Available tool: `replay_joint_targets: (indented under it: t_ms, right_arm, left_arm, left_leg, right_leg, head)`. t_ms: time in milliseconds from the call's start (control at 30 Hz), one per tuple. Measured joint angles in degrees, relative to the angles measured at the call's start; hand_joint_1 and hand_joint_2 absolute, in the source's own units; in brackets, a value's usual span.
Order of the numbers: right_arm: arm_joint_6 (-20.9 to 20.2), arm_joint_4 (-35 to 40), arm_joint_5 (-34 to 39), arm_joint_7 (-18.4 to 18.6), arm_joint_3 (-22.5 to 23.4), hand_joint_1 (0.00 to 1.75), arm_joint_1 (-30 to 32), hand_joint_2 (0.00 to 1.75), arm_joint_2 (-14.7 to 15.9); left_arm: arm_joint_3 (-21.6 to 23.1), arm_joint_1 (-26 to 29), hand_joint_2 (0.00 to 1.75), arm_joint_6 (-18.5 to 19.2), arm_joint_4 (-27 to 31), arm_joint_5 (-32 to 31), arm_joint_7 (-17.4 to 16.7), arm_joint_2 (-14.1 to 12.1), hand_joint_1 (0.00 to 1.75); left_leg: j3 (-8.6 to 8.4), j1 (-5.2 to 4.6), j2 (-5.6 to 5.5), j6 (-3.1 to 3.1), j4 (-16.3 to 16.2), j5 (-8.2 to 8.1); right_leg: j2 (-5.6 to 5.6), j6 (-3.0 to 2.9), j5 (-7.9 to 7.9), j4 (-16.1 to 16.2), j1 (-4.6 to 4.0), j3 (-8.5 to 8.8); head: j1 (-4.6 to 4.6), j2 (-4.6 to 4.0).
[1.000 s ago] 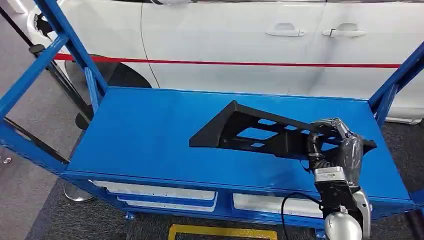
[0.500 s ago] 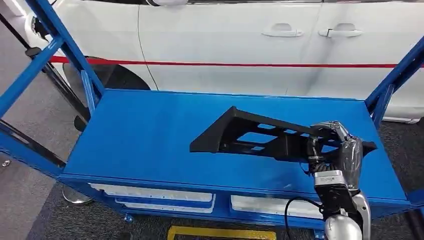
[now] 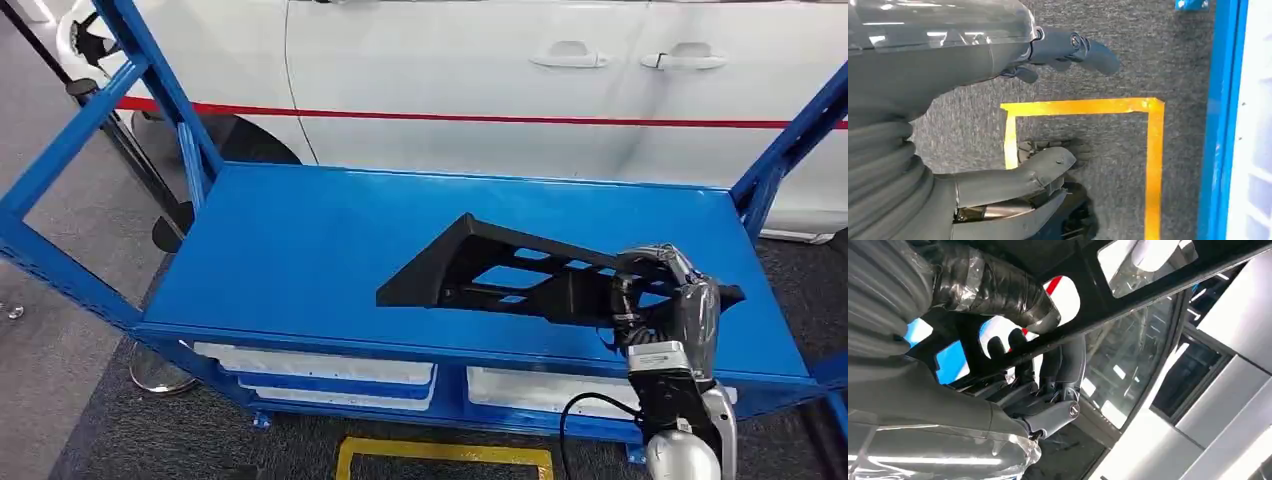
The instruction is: Take the parts from the cabinet and place them on the table.
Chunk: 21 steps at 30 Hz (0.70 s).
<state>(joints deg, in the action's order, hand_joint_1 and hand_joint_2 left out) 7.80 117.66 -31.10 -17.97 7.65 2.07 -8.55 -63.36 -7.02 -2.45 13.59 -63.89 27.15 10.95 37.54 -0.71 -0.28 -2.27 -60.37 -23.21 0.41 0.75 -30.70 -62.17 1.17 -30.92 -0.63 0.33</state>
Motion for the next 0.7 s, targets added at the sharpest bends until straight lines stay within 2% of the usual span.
replay_joint_targets:
  t_ms: [33, 100, 133, 167, 200, 233, 267, 300, 333, 367, 400, 433, 467, 500, 533, 600, 633, 667, 700]
  right_arm:
    - [0.02, 0.00, 0.04, 0.00, -0.02, 1.75, -0.08, 1.75, -0.09]
    - [-0.11, -0.02, 0.04, -0.02, -0.07, 1.75, 0.03, 1.75, -0.15]
    - [-0.15, -0.04, 0.04, -0.02, -0.11, 1.75, -0.08, 1.75, -0.20]
    - [-0.22, -0.04, 0.07, -0.02, -0.15, 1.75, -0.01, 1.75, -0.24]
    - [-0.28, -0.02, 0.07, -0.02, -0.20, 1.75, 0.00, 1.75, -0.33]
    - [-0.35, -0.02, 0.07, -0.02, -0.28, 1.75, 0.00, 1.75, -0.33]
    - [-0.44, -0.02, 0.07, -0.02, -0.28, 1.75, 0.02, 1.75, -0.33]
    - [-0.53, -0.02, 0.07, -0.02, -0.28, 1.75, 0.03, 1.75, -0.33]
    - [-0.52, -0.02, 0.07, -0.02, -0.28, 1.75, 0.05, 1.75, -0.33]
    - [-0.53, -0.02, 0.07, -0.02, -0.30, 1.75, 0.04, 1.75, -0.33]
    - [-0.53, -0.02, 0.07, -0.02, -0.31, 1.75, 0.04, 1.75, -0.33]
    - [-0.50, -0.02, 0.07, -0.02, -0.31, 1.75, 0.03, 1.75, -0.33]
    - [-0.50, 0.09, 0.07, -0.02, -0.31, 1.75, 0.05, 1.75, -0.33]
    - [-0.46, 0.13, 0.07, -0.04, -0.31, 1.75, 0.10, 1.75, -0.33]
    - [-0.50, 0.13, 0.13, -0.04, -0.31, 1.75, 0.00, 1.75, -0.31]
    - [-0.57, 0.15, 0.24, -0.06, -0.31, 1.75, -0.05, 1.75, -0.31]
    - [-0.66, 0.22, 0.24, -0.06, -0.31, 1.75, -0.07, 1.75, -0.31]
    - [-0.68, 0.28, 0.24, -0.11, -0.31, 1.75, -0.03, 1.75, -0.26]
    - [-0.68, 0.37, 0.26, -0.11, -0.31, 1.75, -0.19, 1.75, -0.26]
  left_arm:
    - [0.00, -0.06, 1.75, 0.00, 0.00, 0.00, 0.00, 0.00, 0.00]
    - [-0.02, 0.05, 1.75, 0.02, 0.00, 0.04, -0.15, 0.00, 0.00]
    - [-0.02, 0.11, 1.75, 0.02, 0.00, 0.07, -0.20, -0.09, 0.00]
    - [-0.02, 0.19, 1.75, 0.04, 0.00, 0.04, -0.22, -0.07, 0.00]
    - [-0.02, 0.17, 1.75, 0.04, 0.00, 0.06, -0.22, -0.07, 0.00]
    - [-0.02, 0.10, 1.75, 0.07, -0.02, 0.04, -0.22, -0.07, 0.00]
    - [-0.02, 0.06, 1.75, 0.07, 0.00, 0.04, -0.22, -0.05, 0.00]
    - [-0.02, 0.07, 1.75, 0.11, 0.00, 0.04, -0.22, -0.02, 0.00]
    - [-0.02, 0.08, 1.75, 0.15, -0.02, 0.04, -0.22, 0.00, 0.00]
    - [-0.02, 0.08, 1.75, 0.15, 0.00, 0.04, -0.22, 0.00, 0.00]
    - [-0.02, 0.06, 1.75, 0.15, 0.00, 0.04, -0.24, 0.00, 0.00]
    - [-0.02, -0.02, 1.75, 0.15, 0.00, -0.02, -0.26, 0.00, 0.00]
    - [-0.02, -0.17, 1.75, 0.11, 0.00, -0.04, -0.30, -0.11, 0.00]
    - [-0.02, -0.29, 1.75, 0.07, 0.00, -0.09, -0.31, -0.15, 0.00]
    - [-0.02, -0.38, 1.75, -0.07, 0.00, -0.11, -0.35, -0.17, 0.00]
    - [-0.02, -0.38, 1.75, -0.20, 0.00, -0.11, -0.41, -0.17, 0.00]
    - [-0.02, -0.31, 1.75, -0.24, 0.00, -0.11, -0.50, -0.13, 0.00]
    - [0.00, -0.38, 1.75, -0.22, 0.00, -0.13, -0.57, 0.00, 0.00]
    - [0.00, -0.45, 1.75, -0.24, 0.00, -0.15, -0.57, 0.00, 0.00]
  left_leg:
    - [0.11, -0.02, -0.01, 0.32, -0.12, 0.21]
    - [0.56, 0.03, -0.16, 1.06, -0.02, 1.07]
    - [0.90, 0.29, -0.11, 1.37, -0.45, 0.47]
    - [1.77, 0.37, -0.04, 1.79, -2.02, -2.29]
    - [2.77, 0.57, -0.03, 2.16, -5.49, -5.95]
    - [3.84, 0.74, -0.03, 2.41, -9.49, -8.81]
    - [4.68, 0.83, -0.02, 2.54, -13.51, -10.92]
    - [4.85, 0.85, -0.02, 2.51, -15.81, -11.64]
    - [3.82, 0.84, -0.03, 2.30, -16.25, -10.99]
    - [1.82, 0.77, -0.05, 1.92, -14.27, -9.58]
    - [-0.74, 0.61, -0.06, 1.44, -11.03, -8.18]
    - [-5.34, 0.13, -0.09, 0.55, -4.91, -6.80]
    - [-9.02, -0.39, -0.07, -0.15, 0.06, -7.54]
    - [-10.29, -0.49, 0.07, -0.41, 2.75, -8.49]
    - [-10.05, -0.75, 0.20, -0.15, 2.63, -7.52]
    - [-9.84, -1.37, 0.18, -1.11, 3.67, -6.29]
    - [-9.97, -1.08, 0.27, -1.51, 5.97, -4.47]
    - [-10.14, -0.92, 0.69, -1.38, 6.52, -3.40]
    - [-9.47, -0.83, 0.78, -2.01, 6.96, -2.57]
  right_leg:
    - [-0.01, -0.07, -0.63, 0.80, 0.17, 0.04]
    - [-0.01, -1.07, 0.16, 0.70, 0.04, -0.70]
    - [-0.27, -1.68, 0.75, 0.77, 0.22, -1.28]
    - [-0.22, -1.95, 1.35, 0.83, 0.19, -1.81]
    - [-0.28, -2.19, 1.96, 0.83, 0.13, -2.50]
    - [-0.38, -2.24, 2.46, 0.81, 0.02, -3.19]
    - [-0.48, -2.27, 2.98, 0.78, -0.15, -3.86]
    - [-0.56, -2.28, 3.40, 0.77, -0.29, -4.47]
    - [-0.61, -2.28, 4.00, 0.76, -0.47, -5.26]
    - [-0.62, -2.29, 4.52, 0.77, -0.64, -5.95]
    - [-0.60, -2.30, 4.98, 0.78, -0.77, -6.44]
    - [-0.53, -2.29, 5.66, 0.78, -0.84, -7.13]
    - [-0.59, -2.25, 6.08, 0.81, -0.77, -7.18]
    - [-0.62, -1.92, 6.37, 0.96, -0.85, -7.35]
    - [-0.81, -1.45, 7.13, 1.52, -0.37, -7.06]
    - [-0.90, -0.64, 8.42, 2.50, 0.24, -6.90]
    - [-0.73, -0.36, 8.73, 2.56, -0.31, -7.00]
    - [-0.55, -0.35, 7.06, 1.99, -0.22, -7.74]
    - [-0.37, -0.39, 3.46, -0.26, -0.33, -8.49]
  head:
    - [0.02, 0.00]
    - [0.02, 0.00]
    - [0.02, 0.00]
    - [-0.09, 0.00]
    - [-0.06, 0.00]
    - [-0.07, 0.00]
    - [-0.07, 0.00]
    - [-0.07, 0.00]
    - [-0.07, 0.00]
    - [-0.07, 0.00]
    - [-0.07, 0.00]
    - [-0.07, 0.00]
    - [-0.07, 0.00]
    - [-0.07, 0.00]
    - [-0.04, 0.00]
    - [-0.07, 0.00]
    - [-0.04, 0.00]
    - [-0.04, 0.00]
    - [0.00, 0.00]
